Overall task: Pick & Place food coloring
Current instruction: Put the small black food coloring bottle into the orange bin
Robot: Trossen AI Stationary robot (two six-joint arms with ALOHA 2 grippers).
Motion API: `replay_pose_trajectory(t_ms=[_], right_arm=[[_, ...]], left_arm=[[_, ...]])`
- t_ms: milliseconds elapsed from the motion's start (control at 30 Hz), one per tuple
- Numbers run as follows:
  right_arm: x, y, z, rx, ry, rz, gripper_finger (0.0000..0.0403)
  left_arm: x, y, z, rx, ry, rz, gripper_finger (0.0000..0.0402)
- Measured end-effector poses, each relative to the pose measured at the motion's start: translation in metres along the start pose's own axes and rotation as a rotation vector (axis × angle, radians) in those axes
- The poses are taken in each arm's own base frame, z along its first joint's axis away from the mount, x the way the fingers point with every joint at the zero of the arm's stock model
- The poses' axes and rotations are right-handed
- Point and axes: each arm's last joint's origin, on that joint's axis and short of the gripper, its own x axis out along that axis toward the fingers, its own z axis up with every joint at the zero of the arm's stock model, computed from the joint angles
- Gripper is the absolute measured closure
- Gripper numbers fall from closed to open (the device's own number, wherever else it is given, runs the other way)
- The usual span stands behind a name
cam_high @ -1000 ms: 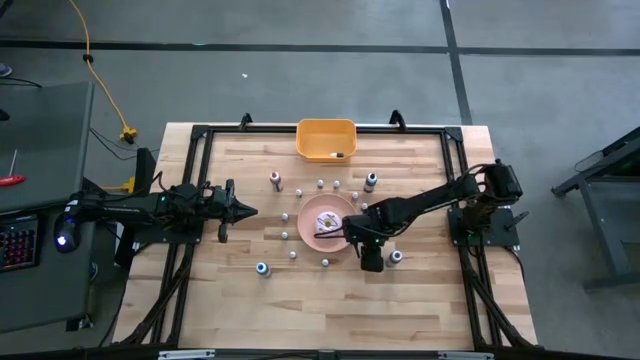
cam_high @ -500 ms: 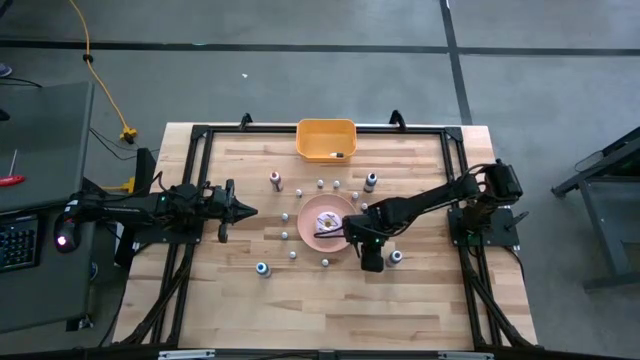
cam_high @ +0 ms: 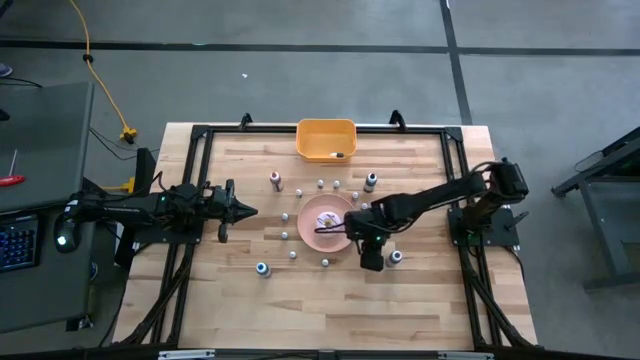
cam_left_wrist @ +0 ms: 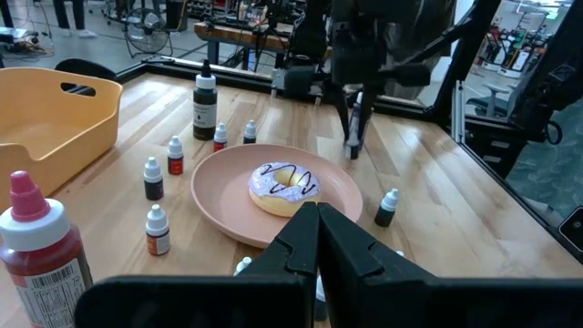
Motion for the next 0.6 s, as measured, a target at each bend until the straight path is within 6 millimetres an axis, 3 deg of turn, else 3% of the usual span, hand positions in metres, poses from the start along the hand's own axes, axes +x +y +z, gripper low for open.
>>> replay_pose_trajectory(t_ms=[333,600], right_arm=[[-0.053,-0.008,0.004,0.062,-0.151,0.007,0.0355],[-0.126,-0.016,0.033,0.053,-0.258,-0.16,0.0356]], left_arm=[[0.0,0.0,0.0,0.0,0.0,-0.001,0.0401],[0.0,0.0,0.0,0.0,0.0,-0.002,0.0401]])
